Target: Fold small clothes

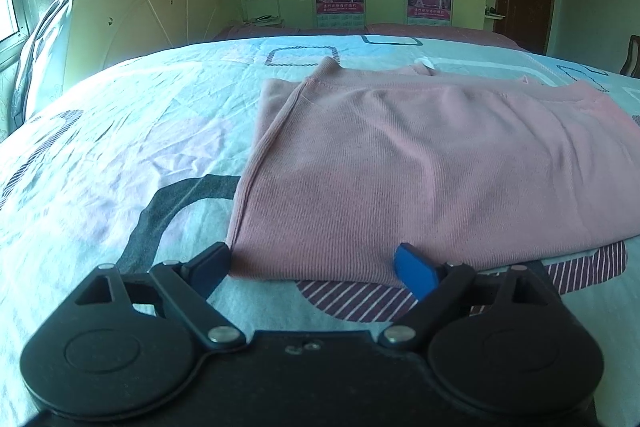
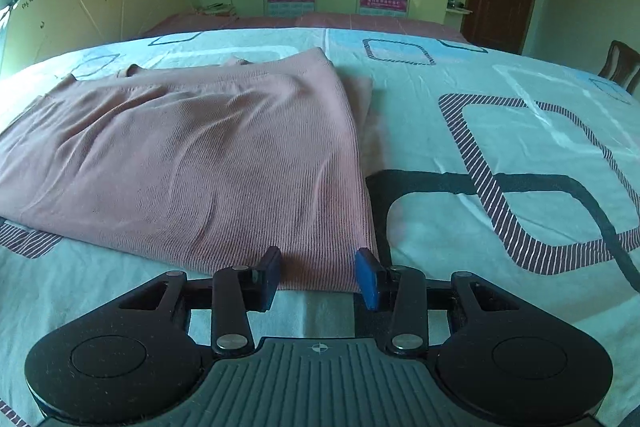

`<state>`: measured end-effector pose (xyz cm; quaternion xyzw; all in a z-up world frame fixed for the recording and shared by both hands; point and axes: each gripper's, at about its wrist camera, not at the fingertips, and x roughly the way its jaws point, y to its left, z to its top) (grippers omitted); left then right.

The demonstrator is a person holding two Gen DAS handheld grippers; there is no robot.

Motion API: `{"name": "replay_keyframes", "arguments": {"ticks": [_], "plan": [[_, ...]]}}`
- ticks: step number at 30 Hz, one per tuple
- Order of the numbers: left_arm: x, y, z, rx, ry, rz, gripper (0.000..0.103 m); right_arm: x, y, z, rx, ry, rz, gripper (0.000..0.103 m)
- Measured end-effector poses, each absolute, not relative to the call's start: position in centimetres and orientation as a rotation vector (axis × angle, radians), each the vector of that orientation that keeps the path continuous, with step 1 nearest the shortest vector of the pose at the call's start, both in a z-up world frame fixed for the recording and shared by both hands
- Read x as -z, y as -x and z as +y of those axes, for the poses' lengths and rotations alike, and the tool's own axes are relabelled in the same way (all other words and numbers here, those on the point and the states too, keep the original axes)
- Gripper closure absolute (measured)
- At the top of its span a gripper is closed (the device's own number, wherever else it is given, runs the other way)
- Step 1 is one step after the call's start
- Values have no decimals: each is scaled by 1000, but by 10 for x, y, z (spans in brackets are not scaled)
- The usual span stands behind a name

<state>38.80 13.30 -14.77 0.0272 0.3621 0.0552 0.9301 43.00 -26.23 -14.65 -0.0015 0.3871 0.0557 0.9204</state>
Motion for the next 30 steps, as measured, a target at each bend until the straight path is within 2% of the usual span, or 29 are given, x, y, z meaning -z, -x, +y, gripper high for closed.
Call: {"name": "replay_keyframes", "arguments": {"ticks": [5,22,23,24,26,28,29,30], "plan": [[151,-388,141,-120,-1,751,9,153,-434,-267,-112,-26,823,63],[149,-387,145,-130,34,760,6,153,-431,-266,-96,-35,795,63],[143,-384,146,-142,46,766,10,148,-429,-267,-96,-35,793,63],[136,-378,148,-149,69,754,19,141,-424,-267,-91,-39,771,63],[126,-363,154,-128,160,720,22,128,-411,-270,-102,-59,709,62],[126,-354,162,-102,286,719,29,122,-406,-274,-134,-109,707,63],[130,-353,167,-91,361,740,37,119,-405,-275,-152,-142,701,63],[135,-355,170,-80,430,756,38,117,-406,-275,-166,-166,695,63]]}}
